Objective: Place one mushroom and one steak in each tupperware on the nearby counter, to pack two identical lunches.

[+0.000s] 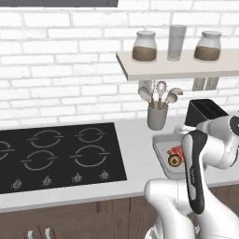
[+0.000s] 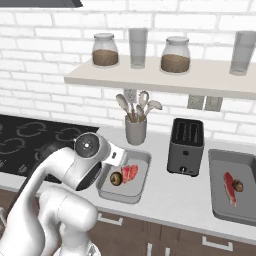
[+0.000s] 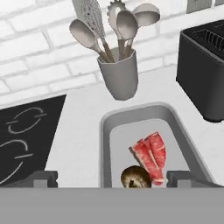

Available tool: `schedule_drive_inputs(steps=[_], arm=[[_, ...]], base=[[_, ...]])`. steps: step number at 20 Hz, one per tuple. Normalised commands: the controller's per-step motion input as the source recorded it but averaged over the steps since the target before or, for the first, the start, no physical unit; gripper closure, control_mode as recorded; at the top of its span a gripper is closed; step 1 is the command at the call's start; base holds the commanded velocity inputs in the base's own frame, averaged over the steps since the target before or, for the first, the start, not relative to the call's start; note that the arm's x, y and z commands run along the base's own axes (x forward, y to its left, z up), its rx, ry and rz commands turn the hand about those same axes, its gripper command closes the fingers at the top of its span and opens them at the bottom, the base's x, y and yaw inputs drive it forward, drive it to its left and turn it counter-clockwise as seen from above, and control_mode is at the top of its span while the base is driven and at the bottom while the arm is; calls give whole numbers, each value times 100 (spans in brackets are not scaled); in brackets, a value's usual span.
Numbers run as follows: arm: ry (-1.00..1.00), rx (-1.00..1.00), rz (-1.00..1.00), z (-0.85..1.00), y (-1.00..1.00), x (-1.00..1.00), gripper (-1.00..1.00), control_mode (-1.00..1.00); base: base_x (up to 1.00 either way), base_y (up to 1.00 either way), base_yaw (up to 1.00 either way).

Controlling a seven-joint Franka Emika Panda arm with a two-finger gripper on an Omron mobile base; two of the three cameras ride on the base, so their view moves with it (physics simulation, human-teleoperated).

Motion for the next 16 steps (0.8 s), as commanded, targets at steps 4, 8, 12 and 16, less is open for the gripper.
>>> schedule_drive_inputs(steps=[4,8,12,16], arm=[[-38,-19,0,29,49,-43,-100,-100],[-22,-20,0,15,59,-46,-100,-100],[-20,-27,0,37,86,-13,-100,-100],[-20,-31,1,13,86,-11,-100,-100]], base=[[0,0,0],[0,0,0],[0,0,0],[0,0,0]])
